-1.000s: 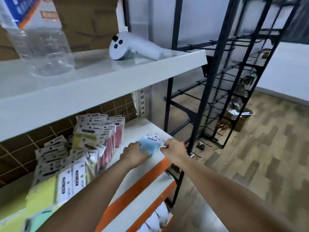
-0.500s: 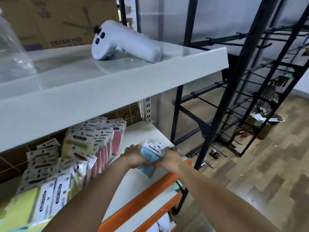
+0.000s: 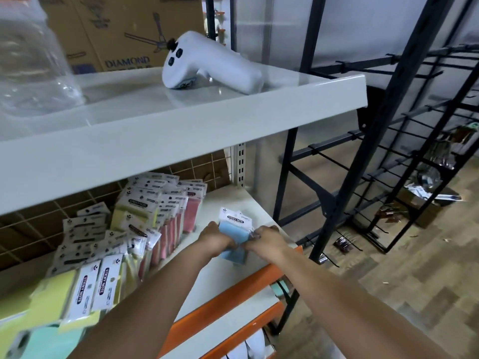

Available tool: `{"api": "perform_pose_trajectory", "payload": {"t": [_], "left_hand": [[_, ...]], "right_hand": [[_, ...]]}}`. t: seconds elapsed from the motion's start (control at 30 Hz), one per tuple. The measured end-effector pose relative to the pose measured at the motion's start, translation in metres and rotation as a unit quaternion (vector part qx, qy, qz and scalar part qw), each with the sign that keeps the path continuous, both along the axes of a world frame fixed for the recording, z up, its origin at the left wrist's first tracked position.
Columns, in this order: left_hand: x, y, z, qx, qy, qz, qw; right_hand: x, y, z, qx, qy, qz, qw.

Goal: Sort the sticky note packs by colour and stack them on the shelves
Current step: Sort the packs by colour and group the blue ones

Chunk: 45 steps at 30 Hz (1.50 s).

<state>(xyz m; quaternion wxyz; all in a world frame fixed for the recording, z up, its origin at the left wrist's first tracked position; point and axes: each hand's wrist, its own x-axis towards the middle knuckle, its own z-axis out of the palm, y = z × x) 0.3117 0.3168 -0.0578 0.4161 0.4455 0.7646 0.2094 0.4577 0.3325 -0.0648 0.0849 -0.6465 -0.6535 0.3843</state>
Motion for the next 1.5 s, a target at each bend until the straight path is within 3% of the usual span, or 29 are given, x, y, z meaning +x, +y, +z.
{"api": "perform_pose_trajectory", "payload": {"t": [0.17, 0.43, 0.9, 1.1, 1.5], "left_hand": [[-0.011, -0.025, 0.003, 0.051, -0.165, 0.094, 0.98], [-0.045, -0.079, 0.036, 0.124, -0.224, 0.138, 0.957], [-0.136, -0.225, 0.065, 0.125, -0.213, 0.188, 0.951], [-0.178, -0.315, 0.074, 0.119, -0.18, 0.18, 0.96], [-0.261, -0.462, 0.07, 0.131, -0.136, 0.26, 0.947]], "right_hand": [[-0.018, -0.014, 0.008, 0.022, 0.066, -0.045, 0.997], [-0.075, -0.056, 0.035, 0.036, 0.181, -0.101, 0.978], [-0.147, -0.176, 0.072, 0.06, 0.208, -0.007, 0.976], [-0.202, -0.243, 0.069, 0.05, 0.187, 0.05, 0.98], [-0.304, -0.376, 0.062, 0.076, 0.131, 0.145, 0.978]]}}
